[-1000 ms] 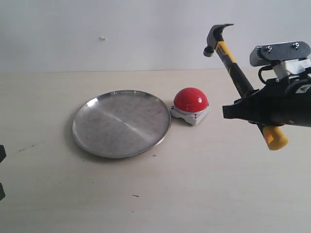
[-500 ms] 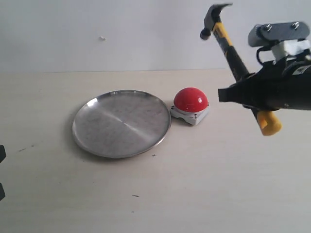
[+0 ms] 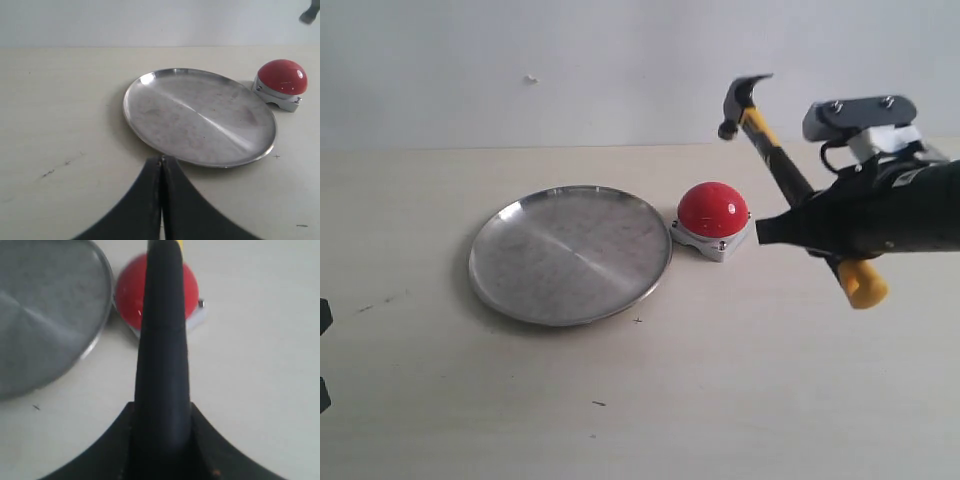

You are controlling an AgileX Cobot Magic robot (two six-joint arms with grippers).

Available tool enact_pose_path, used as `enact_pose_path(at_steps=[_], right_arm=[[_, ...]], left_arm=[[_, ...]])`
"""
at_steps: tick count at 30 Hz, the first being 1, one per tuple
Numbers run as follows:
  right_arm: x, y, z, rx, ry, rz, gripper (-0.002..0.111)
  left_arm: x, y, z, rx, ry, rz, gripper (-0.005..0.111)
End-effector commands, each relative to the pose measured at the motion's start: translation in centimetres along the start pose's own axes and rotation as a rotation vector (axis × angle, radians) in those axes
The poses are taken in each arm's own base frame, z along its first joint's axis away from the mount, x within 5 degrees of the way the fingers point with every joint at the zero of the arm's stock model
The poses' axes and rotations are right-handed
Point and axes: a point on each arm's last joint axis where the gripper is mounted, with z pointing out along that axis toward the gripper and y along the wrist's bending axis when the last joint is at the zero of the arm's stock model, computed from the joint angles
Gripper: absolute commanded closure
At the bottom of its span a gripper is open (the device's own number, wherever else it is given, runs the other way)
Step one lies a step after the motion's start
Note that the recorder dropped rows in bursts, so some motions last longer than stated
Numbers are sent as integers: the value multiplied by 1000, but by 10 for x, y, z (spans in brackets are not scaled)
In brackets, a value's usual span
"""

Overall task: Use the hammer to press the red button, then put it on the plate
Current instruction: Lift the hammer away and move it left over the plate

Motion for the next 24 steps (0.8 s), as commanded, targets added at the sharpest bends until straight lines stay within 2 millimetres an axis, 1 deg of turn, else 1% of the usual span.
enact_pose_path(at_steps=[1,5,8,11,14,18,22,24], right_arm=[[-31,3,-48,-4,-233,10,108],[-36,8,-78,-45,-295,45,108],[-36,11,-90,-81,-303,86,108],[-35,15,-93,-102,-301,77,108],[-33,29,-92,-145,-299,36,108],[-32,52,-83,-187,-327,-6,108],[-29,73,-63,-196,-342,-37,108],[-27,85,-48,-209,-318,-40,108]], left_arm=[[0,1,-1,-5,-10,-11,107],[0,1,-1,-5,-10,-11,107],[0,1,-1,-5,-10,-11,107],[0,1,-1,-5,-10,-11,107],[0,1,-1,-5,-10,-11,107],[0,1,-1,-5,-10,-11,107],[0,1,-1,-5,-10,-11,107],[0,1,-1,-5,-10,-11,107]])
